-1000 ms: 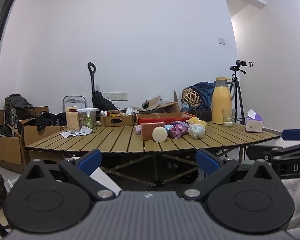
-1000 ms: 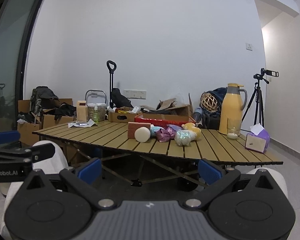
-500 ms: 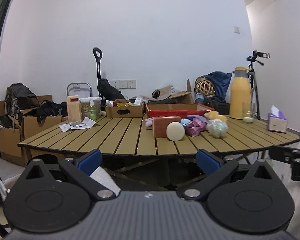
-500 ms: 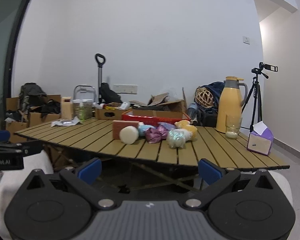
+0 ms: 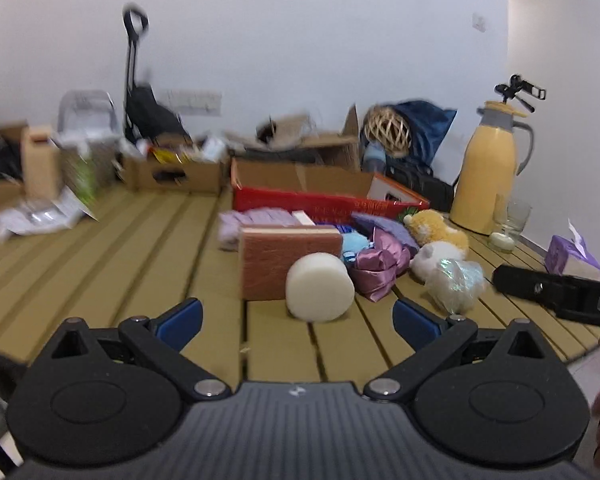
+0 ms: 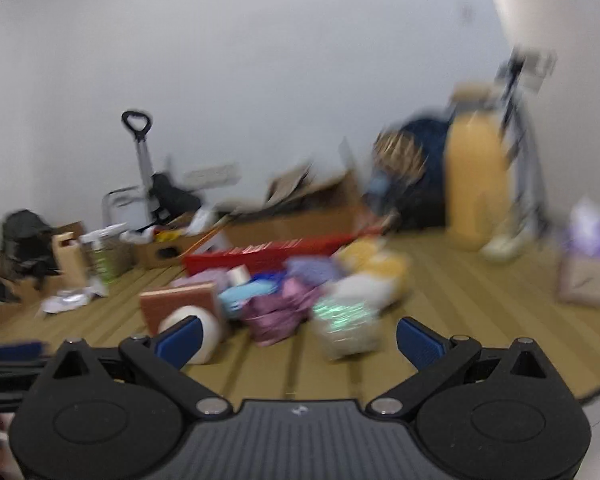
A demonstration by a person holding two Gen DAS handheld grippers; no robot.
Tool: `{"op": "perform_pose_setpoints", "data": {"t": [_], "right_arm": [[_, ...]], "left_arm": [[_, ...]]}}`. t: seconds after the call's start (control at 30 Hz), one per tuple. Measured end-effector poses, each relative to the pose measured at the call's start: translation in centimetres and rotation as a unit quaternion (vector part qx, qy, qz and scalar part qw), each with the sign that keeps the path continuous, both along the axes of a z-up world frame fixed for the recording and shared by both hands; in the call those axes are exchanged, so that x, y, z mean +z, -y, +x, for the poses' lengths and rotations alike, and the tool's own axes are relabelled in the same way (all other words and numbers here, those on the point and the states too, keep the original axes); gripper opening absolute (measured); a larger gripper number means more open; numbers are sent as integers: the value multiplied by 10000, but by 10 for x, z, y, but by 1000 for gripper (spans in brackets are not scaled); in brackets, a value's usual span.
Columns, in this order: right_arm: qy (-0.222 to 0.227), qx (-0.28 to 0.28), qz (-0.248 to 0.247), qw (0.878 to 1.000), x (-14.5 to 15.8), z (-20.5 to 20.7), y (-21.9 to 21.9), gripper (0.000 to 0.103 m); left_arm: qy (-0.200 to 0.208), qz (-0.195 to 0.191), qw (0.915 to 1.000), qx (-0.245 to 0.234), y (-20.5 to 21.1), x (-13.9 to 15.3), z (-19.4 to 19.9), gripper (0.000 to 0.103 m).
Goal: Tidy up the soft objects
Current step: 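Reach both grippers to the pink-and-yellow sponge and close on it, then carry the sponge into the red box and open both grippers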
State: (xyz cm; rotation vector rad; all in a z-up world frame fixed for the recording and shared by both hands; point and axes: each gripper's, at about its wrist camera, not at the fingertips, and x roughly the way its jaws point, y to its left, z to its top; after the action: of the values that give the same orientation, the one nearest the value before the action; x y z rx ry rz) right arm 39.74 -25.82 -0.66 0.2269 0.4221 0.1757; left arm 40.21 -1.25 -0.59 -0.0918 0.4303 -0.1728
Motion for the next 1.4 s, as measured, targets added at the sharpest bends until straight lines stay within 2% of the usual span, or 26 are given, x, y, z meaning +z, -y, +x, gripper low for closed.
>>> {"op": "perform_pose_setpoints", "data": {"t": [0.03,0.1,0.13,0.17,0.27,0.3,0.4,0.43,0.5,0.53,0.63,0.77,0.9,0.97,1.03,1.13,1.27,1.33,1.37,1.4], "right_arm": [[-101,104,-5,9999,1,15,-1,103],[-12,210,-325,9992,1,38,-9,103],[12,264,-438,9987,2,49,-13,100],[-32,329,-461,9984,2,60,-15,92],[-274,689,-134,9972,2,95,-24,79],[-352,852,3,9957,0,107,-30,77],[-586,1190,286,9907,-5,140,-48,61],[-688,1268,345,9889,-7,149,-56,55],[-898,1370,454,9854,-12,166,-67,52],[-961,1414,552,9837,-14,171,-69,49],[-1182,1551,1010,9756,-18,184,-70,35],[-1385,1474,1155,9725,-8,187,-72,32],[-711,1611,1114,9781,40,182,-66,32],[-414,1628,983,9809,63,194,-64,32],[-306,1626,938,9817,81,221,-61,32],[-523,1599,930,9813,88,282,-55,32],[-864,1561,788,9808,71,373,-56,32],[-678,1565,643,9832,60,406,-60,32],[-497,1620,506,9842,54,419,-64,32],[-534,1655,467,9837,46,436,-66,32]], "left_arm": [[-76,-23,10000,23,-1,-1,17,103],[19,-32,9999,105,-5,-3,39,103],[66,-46,9998,191,-9,-3,49,100],[80,-136,9996,254,-14,-3,58,98],[-42,-646,9977,209,-36,1,85,83],[-142,-792,9966,185,-40,2,95,76],[-619,-1140,9915,124,-51,-1,126,64],[-776,-1285,9886,88,-55,-4,133,61],[-1007,-1697,9803,-32,-65,-9,141,59],[-1080,-1844,9768,-109,-68,-11,144,51],[-1142,-1961,9737,-215,-70,-11,147,48],[-1230,-2042,9709,-211,-70,1,147,46],[-613,-2016,9769,-350,-69,50,142,46],[-361,-1890,9802,-459,-64,76,159,46],[-250,-1856,9810,-502,-61,94,190,46],[-475,-2035,9768,-476,-60,100,249,46],[-757,-2048,9755,-283,-52,85,334,45],[-652,-1963,9782,-201,-48,78,369,45],[-558,-1812,9816,-208,-46,75,381,45],[-598,-1634,9846,-198,-44,67,394,45]]}}
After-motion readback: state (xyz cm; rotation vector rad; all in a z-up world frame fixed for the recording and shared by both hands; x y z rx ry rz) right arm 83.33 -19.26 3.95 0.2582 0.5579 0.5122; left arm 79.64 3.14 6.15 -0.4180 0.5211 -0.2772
